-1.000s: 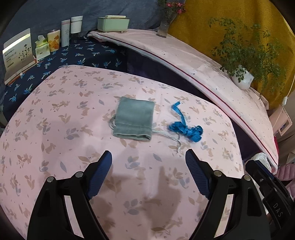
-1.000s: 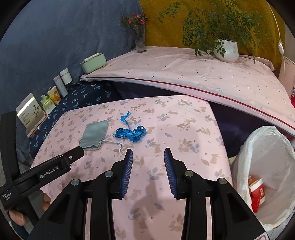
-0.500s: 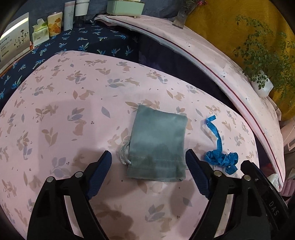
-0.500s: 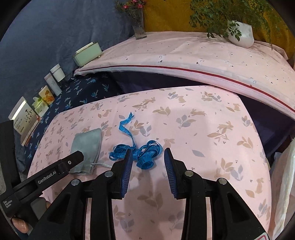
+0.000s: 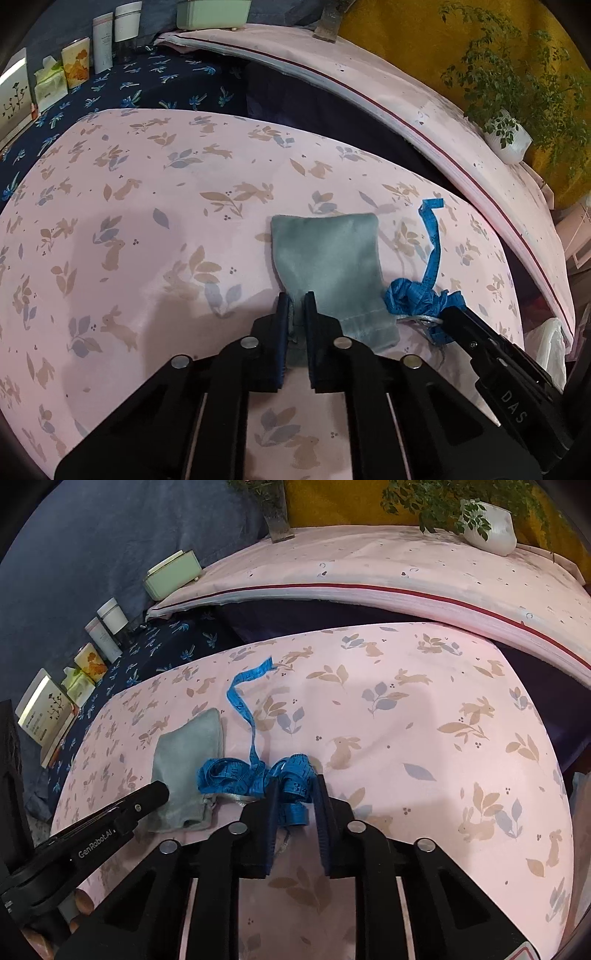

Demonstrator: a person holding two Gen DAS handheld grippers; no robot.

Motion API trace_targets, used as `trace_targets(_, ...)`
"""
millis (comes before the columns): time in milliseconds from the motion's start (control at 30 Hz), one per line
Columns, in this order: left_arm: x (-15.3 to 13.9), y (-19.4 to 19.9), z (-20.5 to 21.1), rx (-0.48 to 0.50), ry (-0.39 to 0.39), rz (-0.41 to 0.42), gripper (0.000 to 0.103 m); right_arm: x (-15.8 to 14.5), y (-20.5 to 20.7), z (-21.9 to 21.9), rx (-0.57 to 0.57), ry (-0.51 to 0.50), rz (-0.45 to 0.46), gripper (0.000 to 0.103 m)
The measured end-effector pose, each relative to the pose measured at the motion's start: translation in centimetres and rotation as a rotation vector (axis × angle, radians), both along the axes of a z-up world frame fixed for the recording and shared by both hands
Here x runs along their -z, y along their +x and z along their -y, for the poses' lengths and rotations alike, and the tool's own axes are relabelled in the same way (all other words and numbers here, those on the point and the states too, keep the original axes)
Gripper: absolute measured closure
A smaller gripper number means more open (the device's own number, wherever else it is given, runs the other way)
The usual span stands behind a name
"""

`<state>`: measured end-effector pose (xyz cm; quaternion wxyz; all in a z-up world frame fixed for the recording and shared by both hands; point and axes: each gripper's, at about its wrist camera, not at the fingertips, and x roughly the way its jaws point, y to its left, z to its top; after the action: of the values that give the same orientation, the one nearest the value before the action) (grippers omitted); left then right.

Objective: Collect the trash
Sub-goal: 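Grasp the blue ribbon with the right tool while the left tool grasps the grey pouch, then carry the ribbon and pouch over the bin and open both tools to drop them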

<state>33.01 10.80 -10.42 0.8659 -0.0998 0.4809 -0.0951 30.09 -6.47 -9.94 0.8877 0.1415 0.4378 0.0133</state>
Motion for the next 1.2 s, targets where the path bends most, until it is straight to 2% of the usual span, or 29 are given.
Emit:
trace_targets(267,-1.7,-3.2,1.9,0.037,-0.016,0.016,0.099,-1.9,-3.9,2.2,0.036,0.001,0.03,0.091)
trace_targets(600,-7.4,-8.1,6.6,0.119,-0.033,0.111,0.1,-7.4,-10.3,7.7,0.137,-0.007,0.131,0.091)
trace_targets(933,-12.6,-13.7,13.7,0.245,-0.05,0.197,0.1,-11.6,-18.0,14.1,0.25,-0.044,0.201,0.091)
trace_targets(1200,-14.5,-17.5,20.4,0.369,-0.068,0.222,0.099,-12.1,-23.6,20.4,0.37,-0.045,0.212,0.091)
